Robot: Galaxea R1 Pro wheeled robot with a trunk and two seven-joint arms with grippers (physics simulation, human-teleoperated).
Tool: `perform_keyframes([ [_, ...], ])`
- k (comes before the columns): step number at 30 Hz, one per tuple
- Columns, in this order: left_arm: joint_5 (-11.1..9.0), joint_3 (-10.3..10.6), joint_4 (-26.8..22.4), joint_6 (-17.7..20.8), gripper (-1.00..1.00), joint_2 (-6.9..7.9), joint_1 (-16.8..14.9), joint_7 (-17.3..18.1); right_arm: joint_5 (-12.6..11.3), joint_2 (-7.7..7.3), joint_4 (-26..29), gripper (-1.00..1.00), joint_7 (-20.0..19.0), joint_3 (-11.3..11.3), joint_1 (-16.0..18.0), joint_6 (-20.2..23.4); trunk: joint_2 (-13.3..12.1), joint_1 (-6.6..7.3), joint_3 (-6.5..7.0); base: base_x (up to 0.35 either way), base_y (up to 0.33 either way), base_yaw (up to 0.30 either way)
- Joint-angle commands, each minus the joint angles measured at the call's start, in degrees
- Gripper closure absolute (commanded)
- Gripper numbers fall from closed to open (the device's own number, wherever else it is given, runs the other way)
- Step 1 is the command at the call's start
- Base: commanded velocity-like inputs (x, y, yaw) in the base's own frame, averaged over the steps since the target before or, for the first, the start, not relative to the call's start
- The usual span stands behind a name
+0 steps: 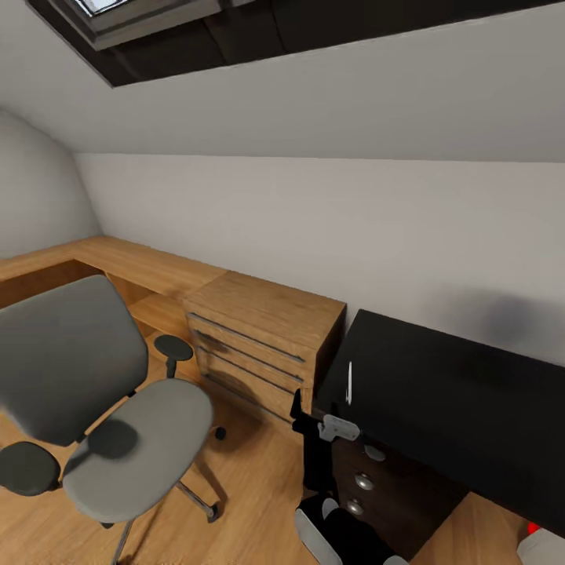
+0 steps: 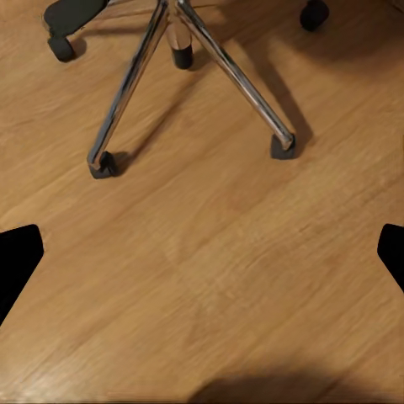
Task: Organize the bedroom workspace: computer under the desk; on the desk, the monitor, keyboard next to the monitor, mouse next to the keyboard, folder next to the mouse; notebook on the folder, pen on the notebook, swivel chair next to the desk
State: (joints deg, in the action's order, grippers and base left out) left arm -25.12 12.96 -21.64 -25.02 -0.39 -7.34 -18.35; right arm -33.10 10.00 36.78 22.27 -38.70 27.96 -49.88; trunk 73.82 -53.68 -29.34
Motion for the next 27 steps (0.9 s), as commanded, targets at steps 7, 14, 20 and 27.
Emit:
perform_keyframes([
  [7,-0.29,0.49,0.01,-0.20,-1.00,0.04,-0.04,-0.46,0.01,0.00,0.49,-1.00,0.79,-0.33,0.08,0.25,0.03,0.00,-0.05,0.000,0.000,0.192],
  [14,-0.28,0.49,0.01,-0.20,-1.00,0.04,-0.04,-0.46,-0.09,0.00,1.72,-1.00,1.21,-0.70,0.01,0.28,0.03,0.00,-0.05,0.000,0.000,0.023],
  [20,-0.28,0.49,0.01,-0.19,-1.00,0.04,-0.06,-0.46,-0.11,0.00,1.79,-1.00,1.88,-0.50,-0.01,0.31,0.03,0.00,-0.05,0.000,0.000,0.004],
  [27,-0.32,0.52,0.05,0.06,-1.00,0.02,-0.05,-0.46,-0.20,0.00,1.99,-1.00,4.71,0.12,0.10,0.60,0.03,0.00,-0.05,0.000,0.000,0.000],
])
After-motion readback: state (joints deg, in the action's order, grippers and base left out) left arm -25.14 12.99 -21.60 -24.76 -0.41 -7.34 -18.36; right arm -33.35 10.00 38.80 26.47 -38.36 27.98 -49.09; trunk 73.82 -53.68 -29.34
